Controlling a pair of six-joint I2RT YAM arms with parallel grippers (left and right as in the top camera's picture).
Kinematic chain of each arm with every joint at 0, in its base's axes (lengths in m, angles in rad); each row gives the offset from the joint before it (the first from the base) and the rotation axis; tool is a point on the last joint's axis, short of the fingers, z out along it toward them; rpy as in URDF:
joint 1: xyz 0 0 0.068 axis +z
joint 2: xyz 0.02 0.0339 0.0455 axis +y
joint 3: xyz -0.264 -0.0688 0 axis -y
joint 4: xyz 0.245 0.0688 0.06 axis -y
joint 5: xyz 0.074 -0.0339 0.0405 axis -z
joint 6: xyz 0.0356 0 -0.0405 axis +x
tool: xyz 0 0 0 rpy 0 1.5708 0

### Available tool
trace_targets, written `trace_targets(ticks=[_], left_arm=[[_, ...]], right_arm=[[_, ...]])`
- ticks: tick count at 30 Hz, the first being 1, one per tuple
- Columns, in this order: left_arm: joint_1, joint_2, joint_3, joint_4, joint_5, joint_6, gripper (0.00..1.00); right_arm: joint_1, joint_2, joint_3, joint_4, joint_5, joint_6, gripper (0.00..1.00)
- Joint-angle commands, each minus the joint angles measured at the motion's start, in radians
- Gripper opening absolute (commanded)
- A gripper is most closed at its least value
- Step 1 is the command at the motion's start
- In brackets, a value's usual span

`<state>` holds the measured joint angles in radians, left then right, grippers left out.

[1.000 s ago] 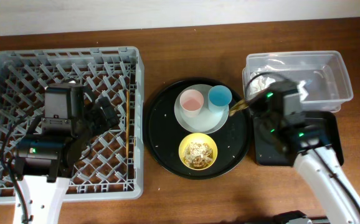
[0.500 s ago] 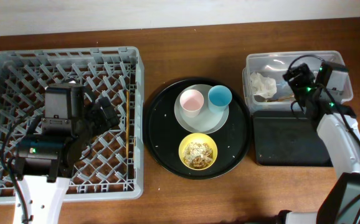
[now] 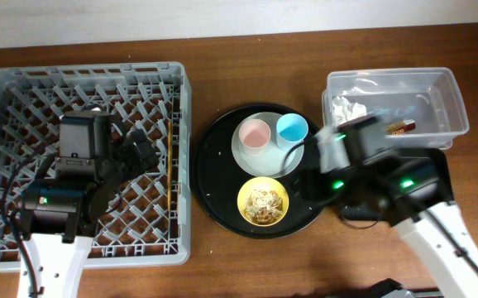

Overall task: Sort waste into correct bins and load items into the dishwasher rack
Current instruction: 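Reach the right gripper to the yellow bowl and grasp its rim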

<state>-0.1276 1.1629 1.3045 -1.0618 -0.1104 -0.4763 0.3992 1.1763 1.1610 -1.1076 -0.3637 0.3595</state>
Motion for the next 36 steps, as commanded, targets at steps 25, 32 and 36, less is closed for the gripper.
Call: trace_targets(ticks=[25, 32, 36], left_arm=[[0.004, -0.010, 0.005, 0.001, 0.002, -0.009, 0.99], [0.004, -0.010, 0.005, 0.001, 0.002, -0.009, 0.99], [0.004, -0.010, 0.005, 0.001, 0.002, -0.009, 0.99]], right_arm=[[0.561, 0.553, 0.002, 0.302, 0.451, -0.014, 0.99], [0.561, 0.600, 0.002, 0.320, 0.537, -0.015, 0.53], [0.561, 0.619, 0.002, 0.325, 0.538, -0.016, 0.36]])
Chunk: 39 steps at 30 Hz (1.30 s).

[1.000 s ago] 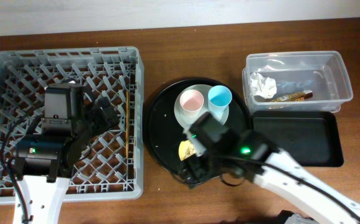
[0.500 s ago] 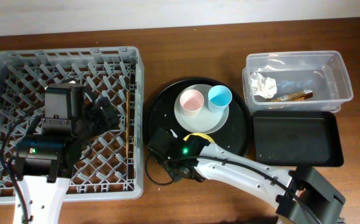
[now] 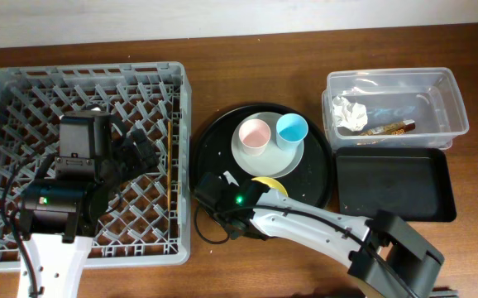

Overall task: Sort waste into correct bins and load items into the dishwasher rack
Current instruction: 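Reach the right gripper to the yellow bowl and grasp its rim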

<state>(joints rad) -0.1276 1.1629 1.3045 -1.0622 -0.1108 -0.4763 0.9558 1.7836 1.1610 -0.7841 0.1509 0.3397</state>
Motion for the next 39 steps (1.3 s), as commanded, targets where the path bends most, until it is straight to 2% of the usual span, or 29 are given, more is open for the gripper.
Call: trace_targets(ticks=[1, 5, 11, 17, 23, 29, 33, 36, 39], left_arm=[[0.004, -0.010, 0.005, 0.002, 0.003, -0.009, 0.99], [0.004, -0.011, 0.005, 0.002, 0.003, -0.009, 0.99], [0.004, -0.010, 0.005, 0.001, 0.003, -0.009, 0.99], [0.004, -0.010, 0.005, 0.002, 0.003, -0.009, 0.99], [0.004, -0.011, 0.005, 0.001, 0.003, -0.009, 0.99], [0.004, -0.010, 0.005, 0.001, 0.003, -0.009, 0.99], [0.004, -0.011, 0.005, 0.001, 0.003, -0.008, 0.99], [0.004, -0.010, 0.005, 0.001, 0.003, -0.008, 0.99], [0.004, -0.010, 0.005, 0.001, 0.003, -0.009, 0.99]], right_arm=[[0.004, 0.012, 0.002, 0.001, 0.027, 0.004, 0.36], [0.004, 0.013, 0.002, -0.028, 0.072, 0.004, 0.27], [0.002, 0.013, 0.002, -0.126, 0.228, 0.008, 0.25], [-0.066, 0.013, 0.002, -0.163, 0.208, 0.061, 0.25], [-0.066, 0.013, 0.002, -0.151, 0.118, 0.060, 0.25], [-0.066, 0.013, -0.044, -0.131, 0.116, 0.060, 0.25], [-0.066, 0.013, -0.055, -0.121, 0.122, 0.060, 0.17], [-0.067, 0.013, -0.055, -0.117, 0.123, 0.060, 0.04], [-0.067, 0.012, -0.038, -0.136, 0.130, 0.057, 0.04]])
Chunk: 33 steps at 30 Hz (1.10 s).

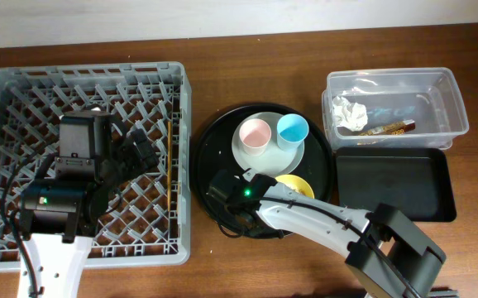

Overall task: Sort waste into correct bins and load items into the dishwasher rack
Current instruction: 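Reach the right gripper to the yellow bowl and grasp its rim, then carry the yellow bowl over the black tray and tip out the food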

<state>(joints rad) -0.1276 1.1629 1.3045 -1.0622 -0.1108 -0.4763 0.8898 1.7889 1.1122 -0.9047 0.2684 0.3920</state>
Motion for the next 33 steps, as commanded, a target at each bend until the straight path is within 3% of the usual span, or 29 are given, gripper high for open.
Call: trace_targets(ticks=[1, 7, 12, 20, 29, 33], left_arm=[[0.004, -0.010, 0.005, 0.001, 0.003, -0.008, 0.99], [0.004, -0.010, 0.005, 0.001, 0.003, -0.009, 0.99], [0.004, -0.010, 0.005, 0.001, 0.003, -0.009, 0.99], [0.004, -0.010, 0.005, 0.001, 0.003, -0.008, 0.99], [0.004, -0.010, 0.005, 0.001, 0.003, -0.009, 0.99], [0.004, -0.010, 0.005, 0.001, 0.003, -0.009, 0.99]], right_arm=[[-0.001, 0.006, 0.033, -0.045, 0.044, 0.005, 0.04], [-0.021, -0.068, 0.297, -0.322, 0.122, 0.013, 0.04], [-0.305, -0.171, 0.335, -0.386, 0.055, 0.002, 0.04], [-0.844, -0.180, 0.333, -0.348, -0.509, -0.325, 0.04], [-1.273, -0.180, 0.254, -0.284, -0.918, -0.468, 0.04], [-1.466, -0.179, 0.127, -0.198, -1.210, -0.633, 0.04]])
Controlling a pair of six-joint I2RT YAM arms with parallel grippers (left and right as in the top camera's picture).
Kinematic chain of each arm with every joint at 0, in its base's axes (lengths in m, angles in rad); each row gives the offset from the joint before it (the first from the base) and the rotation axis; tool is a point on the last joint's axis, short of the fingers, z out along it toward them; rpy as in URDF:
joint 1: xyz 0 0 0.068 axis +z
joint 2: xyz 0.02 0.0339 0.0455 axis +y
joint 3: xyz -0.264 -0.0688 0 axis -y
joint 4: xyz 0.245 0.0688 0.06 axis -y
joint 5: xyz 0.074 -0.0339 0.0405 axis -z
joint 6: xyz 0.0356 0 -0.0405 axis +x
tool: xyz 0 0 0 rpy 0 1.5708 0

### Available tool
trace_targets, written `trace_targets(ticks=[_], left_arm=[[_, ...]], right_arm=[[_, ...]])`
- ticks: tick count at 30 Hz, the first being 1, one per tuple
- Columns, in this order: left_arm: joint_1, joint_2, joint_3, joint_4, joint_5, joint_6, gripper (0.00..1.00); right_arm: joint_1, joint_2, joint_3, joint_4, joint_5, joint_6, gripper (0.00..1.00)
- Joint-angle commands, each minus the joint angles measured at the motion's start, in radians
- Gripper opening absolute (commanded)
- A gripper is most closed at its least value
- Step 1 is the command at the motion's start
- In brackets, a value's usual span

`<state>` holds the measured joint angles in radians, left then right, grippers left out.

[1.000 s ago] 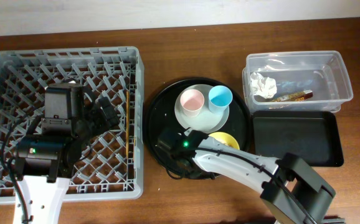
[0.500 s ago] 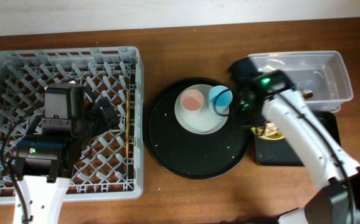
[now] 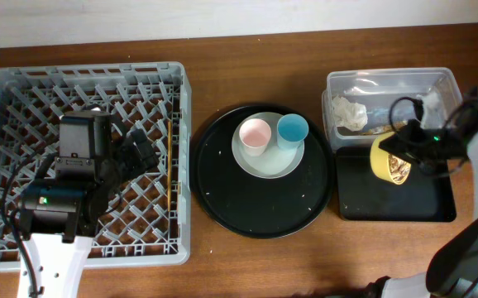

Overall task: Sort waste into correct bins and load items into the dishwasher rack
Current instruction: 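Carry the yellow bowl over the black tray and tip out the food, then return the emptied yellow bowl to the round tray with the right gripper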

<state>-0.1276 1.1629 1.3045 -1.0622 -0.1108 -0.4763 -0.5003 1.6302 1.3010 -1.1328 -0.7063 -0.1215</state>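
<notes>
My right gripper is shut on the rim of the yellow bowl. It holds the bowl tipped on its side over the black bin, and food shows in the bowl's mouth. On the round black tray a pale plate carries a pink cup and a blue cup. My left gripper hangs open over the grey dishwasher rack, holding nothing.
A clear plastic bin at the back right holds crumpled paper and a wrapper. A thin stick lies along the rack's right side. The right arm's cable loops above the black bin.
The yellow bowl has left the front of the round tray. My right gripper now holds it tilted over the black bin at the right. The left arm has not moved.
At first my right arm was between the tray and the bins, and the bowl of food stood on the tray. It then reached over the tray's front and stood at the bowl. Now the bowl is tipped over the black bin.
</notes>
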Motion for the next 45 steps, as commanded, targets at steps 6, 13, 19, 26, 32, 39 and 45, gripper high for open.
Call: trace_targets(ticks=[6, 13, 19, 26, 32, 39, 45], left_arm=[[0.004, -0.010, 0.005, 0.001, 0.003, -0.009, 0.99], [0.004, -0.010, 0.005, 0.001, 0.003, -0.009, 0.99], [0.004, -0.010, 0.005, 0.001, 0.003, -0.008, 0.99], [0.004, -0.011, 0.005, 0.001, 0.003, -0.008, 0.99], [0.004, -0.010, 0.005, 0.001, 0.003, -0.008, 0.99], [0.004, -0.010, 0.005, 0.001, 0.003, -0.008, 0.99], [0.004, -0.010, 0.005, 0.001, 0.003, -0.009, 0.99]], right_arm=[[-0.232, -0.019, -0.287, 0.284, -0.534, -0.136, 0.04], [-0.318, -0.019, -0.360, 0.344, -0.734, -0.133, 0.04], [-0.332, -0.019, -0.360, 0.253, -0.843, -0.109, 0.04], [-0.340, -0.019, -0.360, 0.127, -0.846, -0.076, 0.04], [-0.338, -0.019, -0.360, 0.059, -0.846, 0.002, 0.04], [-0.338, -0.028, -0.356, 0.047, -0.807, 0.001, 0.04], [-0.166, -0.227, -0.112, -0.144, -0.205, 0.053, 0.04]])
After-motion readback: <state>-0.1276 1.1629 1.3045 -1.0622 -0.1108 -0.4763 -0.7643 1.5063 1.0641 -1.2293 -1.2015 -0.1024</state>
